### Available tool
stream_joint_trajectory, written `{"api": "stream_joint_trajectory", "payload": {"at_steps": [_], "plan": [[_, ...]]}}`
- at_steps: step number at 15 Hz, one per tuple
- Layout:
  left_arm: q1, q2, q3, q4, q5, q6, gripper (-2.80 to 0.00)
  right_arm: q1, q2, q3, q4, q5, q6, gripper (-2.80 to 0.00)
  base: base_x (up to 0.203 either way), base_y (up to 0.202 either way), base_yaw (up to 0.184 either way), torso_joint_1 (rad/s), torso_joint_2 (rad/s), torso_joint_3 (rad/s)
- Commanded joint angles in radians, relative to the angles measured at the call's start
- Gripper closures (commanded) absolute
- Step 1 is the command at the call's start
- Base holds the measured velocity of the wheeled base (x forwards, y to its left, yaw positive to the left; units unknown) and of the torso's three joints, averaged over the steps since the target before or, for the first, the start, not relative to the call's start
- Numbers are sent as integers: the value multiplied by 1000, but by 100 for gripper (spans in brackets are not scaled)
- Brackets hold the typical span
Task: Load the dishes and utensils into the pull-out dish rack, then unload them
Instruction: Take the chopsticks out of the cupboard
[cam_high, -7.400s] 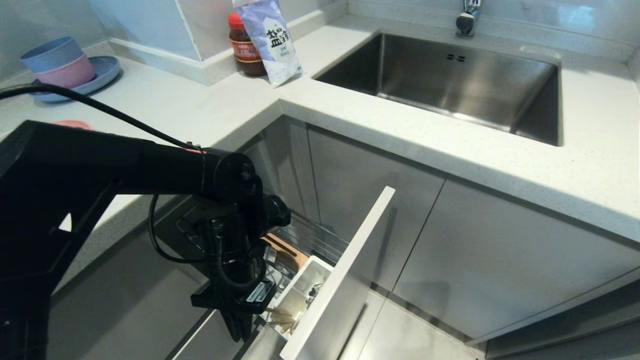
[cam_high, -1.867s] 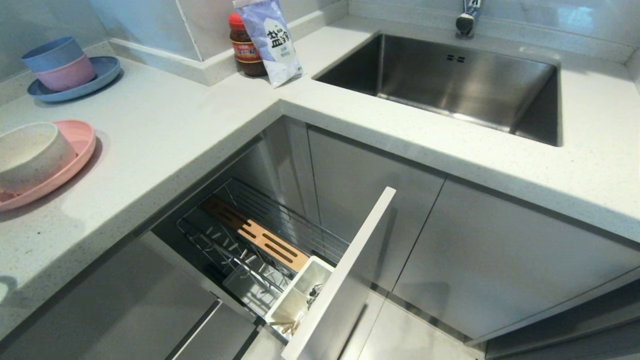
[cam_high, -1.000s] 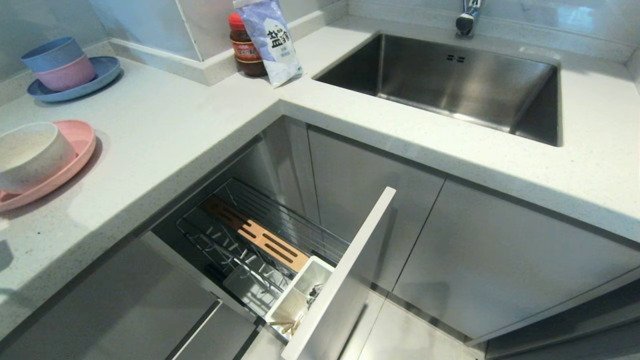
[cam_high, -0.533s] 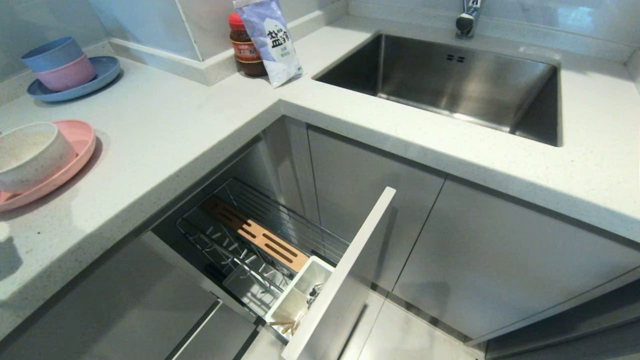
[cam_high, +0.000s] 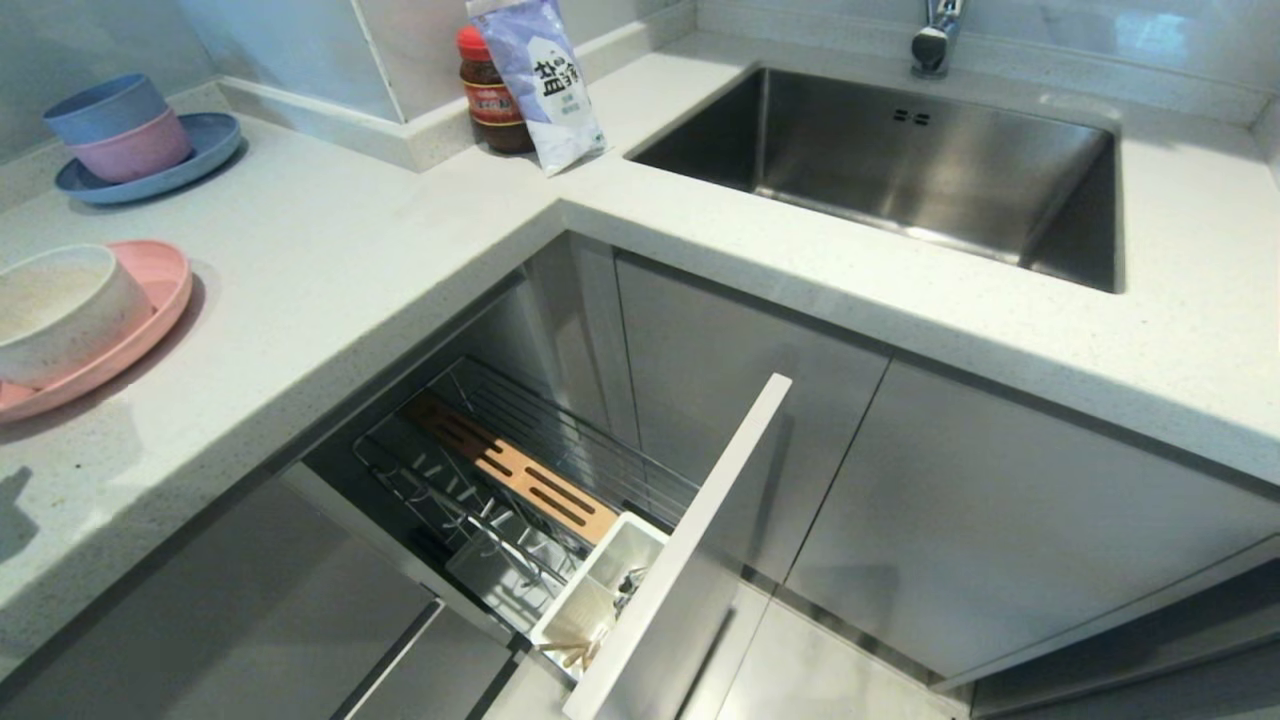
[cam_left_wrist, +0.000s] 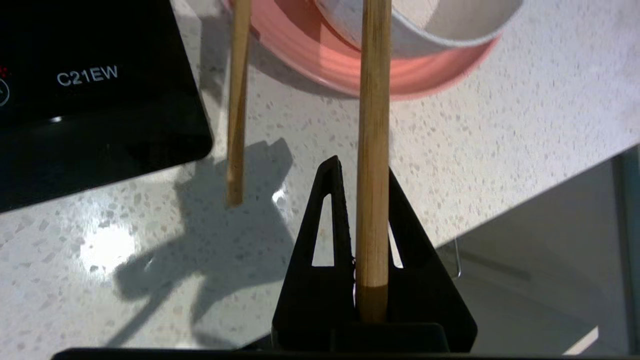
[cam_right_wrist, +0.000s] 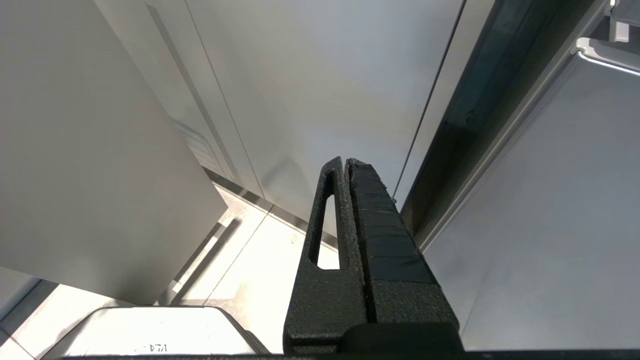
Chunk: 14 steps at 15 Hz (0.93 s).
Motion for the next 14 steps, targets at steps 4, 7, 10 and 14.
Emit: {"api": "stream_joint_trajectory", "payload": {"at_steps": [4, 7, 10, 14], "plan": [[33, -8, 129, -160, -170, -40, 0, 0, -3, 2, 0, 0, 0, 0, 0, 0, 0, 0, 0, 0], [47, -4, 153, -161, -242, -41, 0, 0, -3, 2, 0, 0, 0, 0, 0, 0, 0, 0, 0, 0], [52, 6, 160, -164, -242, -42, 0, 0, -3, 2, 0, 0, 0, 0, 0, 0, 0, 0, 0, 0], [84, 5, 165, -205, -241, -43, 0, 0, -3, 2, 0, 0, 0, 0, 0, 0, 0, 0, 0, 0]]}}
